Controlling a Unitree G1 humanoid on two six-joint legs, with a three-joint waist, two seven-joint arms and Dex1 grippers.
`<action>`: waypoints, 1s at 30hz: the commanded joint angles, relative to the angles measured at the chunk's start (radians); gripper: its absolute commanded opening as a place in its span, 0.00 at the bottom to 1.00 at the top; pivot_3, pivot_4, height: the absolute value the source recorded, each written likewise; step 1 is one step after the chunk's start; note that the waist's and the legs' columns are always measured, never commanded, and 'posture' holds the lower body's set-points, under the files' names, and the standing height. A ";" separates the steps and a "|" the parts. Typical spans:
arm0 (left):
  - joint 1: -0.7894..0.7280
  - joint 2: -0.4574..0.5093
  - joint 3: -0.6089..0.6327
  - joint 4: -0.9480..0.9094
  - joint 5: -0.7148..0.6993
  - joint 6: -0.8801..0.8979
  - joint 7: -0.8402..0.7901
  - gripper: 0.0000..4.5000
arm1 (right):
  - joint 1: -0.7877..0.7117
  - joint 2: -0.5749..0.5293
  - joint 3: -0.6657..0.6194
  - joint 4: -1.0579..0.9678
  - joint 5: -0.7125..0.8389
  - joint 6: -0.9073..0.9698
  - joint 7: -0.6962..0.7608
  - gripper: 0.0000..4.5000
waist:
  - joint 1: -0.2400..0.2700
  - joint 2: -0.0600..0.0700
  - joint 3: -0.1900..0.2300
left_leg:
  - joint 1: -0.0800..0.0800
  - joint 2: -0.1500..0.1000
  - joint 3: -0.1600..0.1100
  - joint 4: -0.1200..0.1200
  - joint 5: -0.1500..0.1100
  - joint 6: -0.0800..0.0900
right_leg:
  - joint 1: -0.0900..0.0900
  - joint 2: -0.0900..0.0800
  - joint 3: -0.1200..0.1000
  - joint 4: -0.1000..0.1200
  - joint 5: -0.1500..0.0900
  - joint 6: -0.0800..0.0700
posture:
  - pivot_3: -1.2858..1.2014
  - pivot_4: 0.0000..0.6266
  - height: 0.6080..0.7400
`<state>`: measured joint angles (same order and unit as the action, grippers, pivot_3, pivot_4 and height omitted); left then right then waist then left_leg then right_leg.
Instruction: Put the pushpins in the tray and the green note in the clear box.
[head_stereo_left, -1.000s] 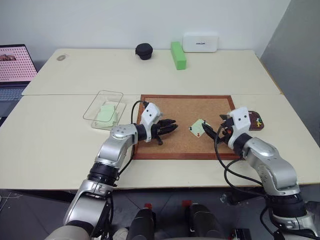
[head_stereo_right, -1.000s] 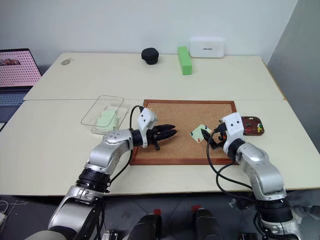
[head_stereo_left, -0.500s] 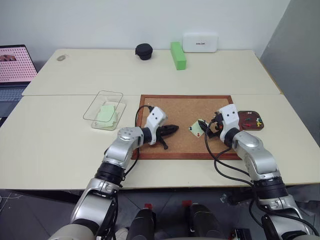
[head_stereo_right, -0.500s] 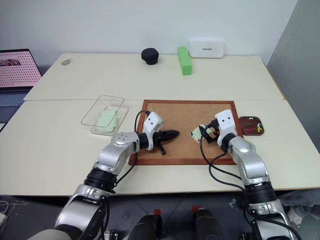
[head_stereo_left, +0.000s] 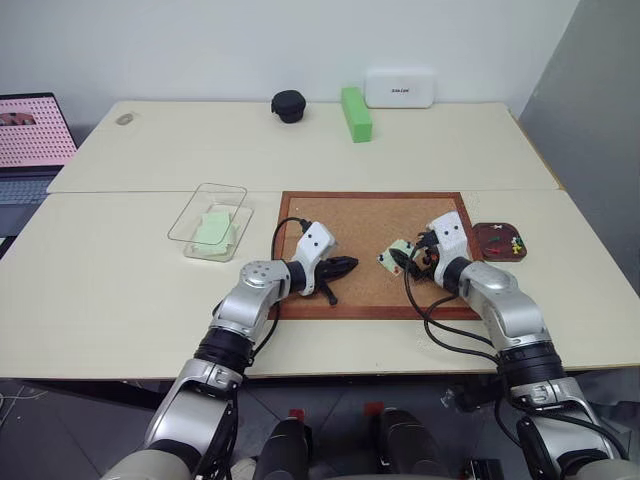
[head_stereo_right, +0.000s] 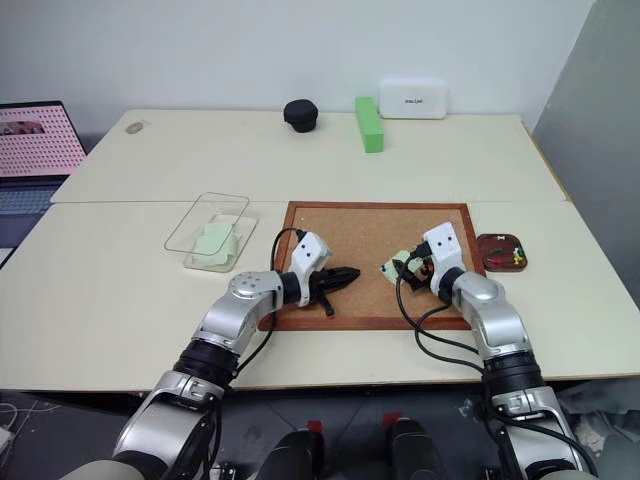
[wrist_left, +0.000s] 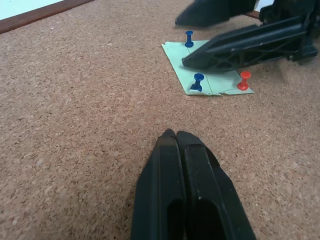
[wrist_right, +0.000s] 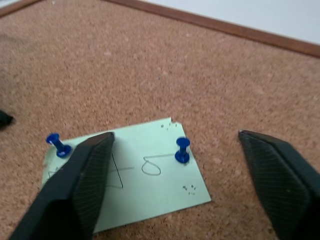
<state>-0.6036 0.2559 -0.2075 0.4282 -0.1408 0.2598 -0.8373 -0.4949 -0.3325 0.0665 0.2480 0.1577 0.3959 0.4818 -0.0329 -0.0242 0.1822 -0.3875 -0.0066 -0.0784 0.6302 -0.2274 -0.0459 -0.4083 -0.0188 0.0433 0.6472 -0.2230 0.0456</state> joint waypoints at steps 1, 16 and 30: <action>0.004 -0.018 -0.022 -0.010 0.020 0.018 0.004 0.00 | -0.035 0.009 -0.007 0.017 -0.004 -0.031 0.014 0.71 | 0.000 0.000 0.000 | 0.000 0.000 0.000 0.000 0.000 0.000 | 0.000 0.000 0.000 0.000 0.000 0.000 | 0.52 0.24 1.00; 0.022 -0.026 -0.014 -0.034 0.016 0.066 -0.002 0.00 | -0.031 0.025 -0.037 0.054 -0.015 -0.058 -0.004 0.06 | 0.000 0.000 0.000 | 0.000 0.000 0.000 0.000 0.000 0.000 | 0.000 0.000 0.000 0.000 0.000 0.000 | 0.52 0.24 1.00; 0.042 -0.020 -0.025 -0.039 0.028 0.078 -0.001 0.00 | 0.016 0.057 -0.099 -0.172 0.035 -0.015 -0.068 0.00 | 0.001 0.000 0.000 | 0.000 0.000 0.000 -0.001 0.000 0.000 | 0.000 0.000 0.000 -0.001 0.000 0.000 | 0.52 0.24 1.00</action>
<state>-0.5900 0.2351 -0.2066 0.3848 -0.1324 0.3169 -0.8363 -0.4580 -0.2766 0.0040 0.1941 0.1587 0.3781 0.4261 -0.0321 -0.0240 0.1822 -0.3879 -0.0066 -0.0789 0.6296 -0.2275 -0.0459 -0.4082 -0.0189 0.0432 0.6466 -0.2231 0.0455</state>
